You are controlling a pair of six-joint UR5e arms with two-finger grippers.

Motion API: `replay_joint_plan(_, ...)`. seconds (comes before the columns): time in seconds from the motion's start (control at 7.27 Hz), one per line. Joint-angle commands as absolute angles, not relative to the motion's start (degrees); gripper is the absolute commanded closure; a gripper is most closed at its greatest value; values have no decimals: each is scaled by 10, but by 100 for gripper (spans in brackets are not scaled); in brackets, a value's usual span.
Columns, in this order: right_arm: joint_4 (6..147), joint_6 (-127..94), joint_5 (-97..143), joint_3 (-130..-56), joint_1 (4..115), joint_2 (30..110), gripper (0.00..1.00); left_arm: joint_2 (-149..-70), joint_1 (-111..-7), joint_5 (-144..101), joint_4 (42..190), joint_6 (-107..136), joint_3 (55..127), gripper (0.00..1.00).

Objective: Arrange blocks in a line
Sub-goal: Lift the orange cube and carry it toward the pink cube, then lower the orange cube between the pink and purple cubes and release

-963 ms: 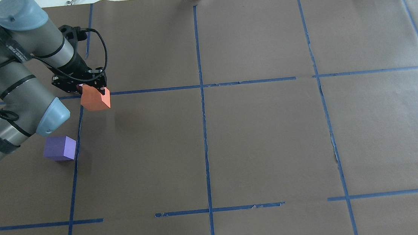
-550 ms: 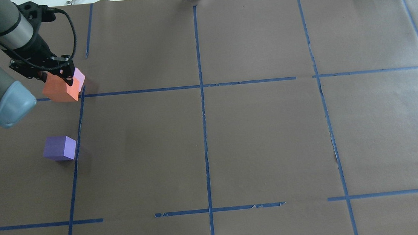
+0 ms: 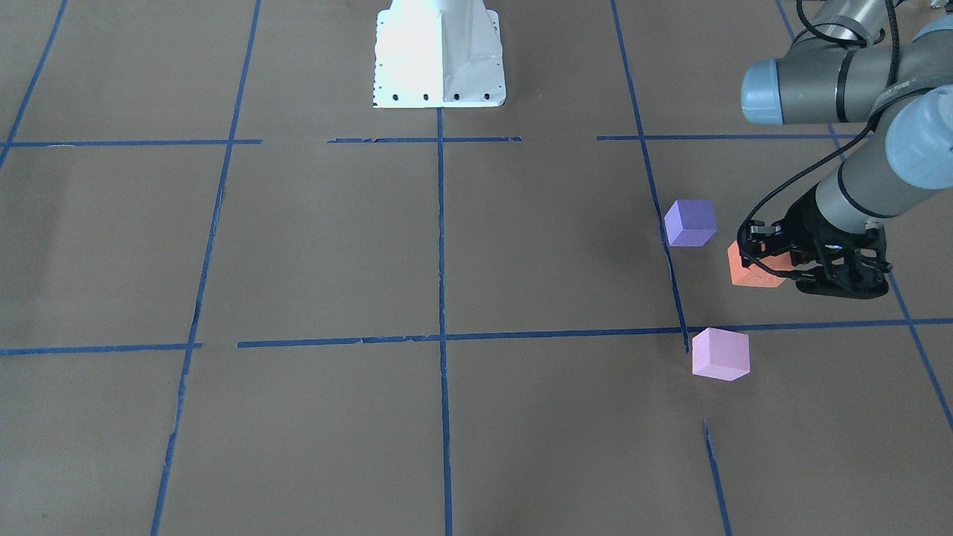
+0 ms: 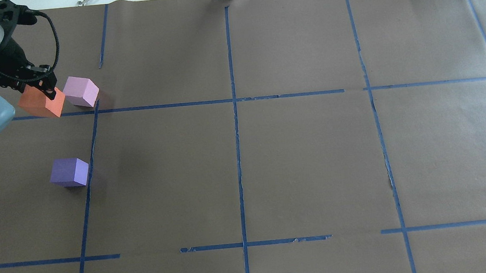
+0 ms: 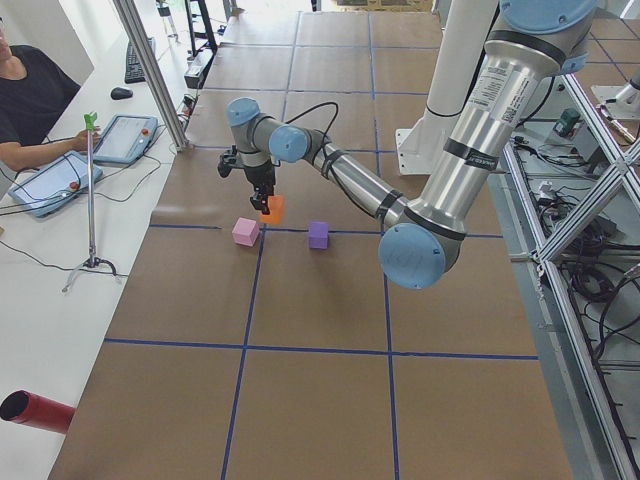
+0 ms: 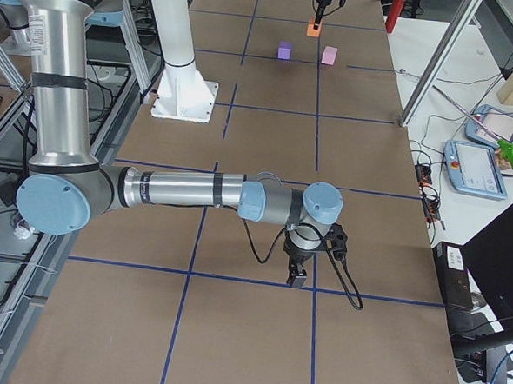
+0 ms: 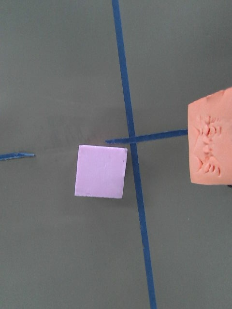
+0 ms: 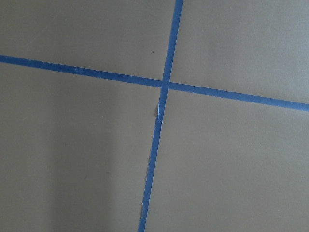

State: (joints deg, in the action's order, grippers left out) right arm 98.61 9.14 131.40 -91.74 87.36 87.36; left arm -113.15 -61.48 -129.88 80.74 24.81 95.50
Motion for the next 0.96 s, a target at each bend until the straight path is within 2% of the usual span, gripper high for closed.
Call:
replay_joint_plan(0.0, 986, 91, 1314, -917, 874, 874, 0, -1134, -607, -1320, 839, 266, 911, 76)
replay_joint_plan(0.83, 986, 91, 1314, -918, 874, 874, 0, -1130, -560, -1319, 937, 345, 856, 76)
